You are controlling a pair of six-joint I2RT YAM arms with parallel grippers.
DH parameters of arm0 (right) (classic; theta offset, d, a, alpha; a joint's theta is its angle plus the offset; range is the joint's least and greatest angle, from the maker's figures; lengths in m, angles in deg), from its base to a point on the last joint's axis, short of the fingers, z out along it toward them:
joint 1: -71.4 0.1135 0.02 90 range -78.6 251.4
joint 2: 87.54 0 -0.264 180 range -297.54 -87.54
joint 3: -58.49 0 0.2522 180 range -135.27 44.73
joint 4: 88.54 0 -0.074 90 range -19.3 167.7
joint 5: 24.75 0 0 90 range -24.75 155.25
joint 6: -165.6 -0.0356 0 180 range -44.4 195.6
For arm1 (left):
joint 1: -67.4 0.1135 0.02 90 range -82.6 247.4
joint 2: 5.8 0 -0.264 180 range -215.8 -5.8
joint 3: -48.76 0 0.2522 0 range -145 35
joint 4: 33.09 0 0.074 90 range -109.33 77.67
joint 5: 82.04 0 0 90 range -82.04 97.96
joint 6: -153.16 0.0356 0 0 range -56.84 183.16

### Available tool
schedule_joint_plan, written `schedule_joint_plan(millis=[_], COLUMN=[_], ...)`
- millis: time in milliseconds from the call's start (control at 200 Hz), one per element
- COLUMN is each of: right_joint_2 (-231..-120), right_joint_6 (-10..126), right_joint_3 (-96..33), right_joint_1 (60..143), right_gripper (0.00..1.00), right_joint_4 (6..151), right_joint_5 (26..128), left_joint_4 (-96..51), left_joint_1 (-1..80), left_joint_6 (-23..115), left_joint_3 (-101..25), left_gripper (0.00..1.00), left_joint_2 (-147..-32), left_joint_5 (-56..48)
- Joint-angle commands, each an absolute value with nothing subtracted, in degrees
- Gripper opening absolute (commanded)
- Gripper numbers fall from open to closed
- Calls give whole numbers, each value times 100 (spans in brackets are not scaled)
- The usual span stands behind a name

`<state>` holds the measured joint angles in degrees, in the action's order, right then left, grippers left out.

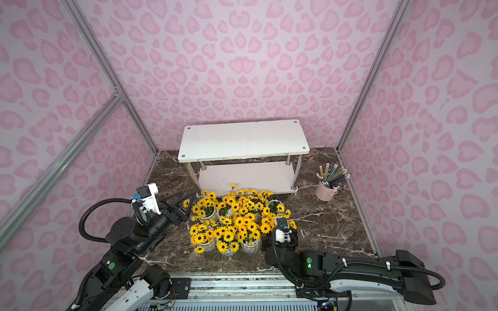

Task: Take the sunflower pots off the shelves
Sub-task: Place the sunflower pot at the center of the board, then reset both arms

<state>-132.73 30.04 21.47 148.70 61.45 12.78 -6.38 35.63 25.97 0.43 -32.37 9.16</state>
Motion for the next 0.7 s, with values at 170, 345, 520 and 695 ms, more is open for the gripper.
schedule_joint_plan(millis=[170,345,520,695], right_joint_2=[-12933,-13170,-13497,-13167], right_joint_6=[5421,8018,8387,7377], right_joint_3=[1081,701,211,18], right_joint_1=[14882,14778,14194,12272], right_gripper=[98,98,98,98], right_joint_4=[6606,8562,8527,8080], right_joint_5=[1111,-107,758,2932], left_joint_4=[241,1255,1516,253], left_joint_1=[3567,3565,3567,3567], left_joint_6=[3356,3975,4455,4966], left_joint_3=[-1154,-2332,-2555,-1640], left_gripper=[97,97,97,97], left_joint_2=[-3657,-4376,-4820,-4492], left_joint_5=[1291,2009,2217,2393])
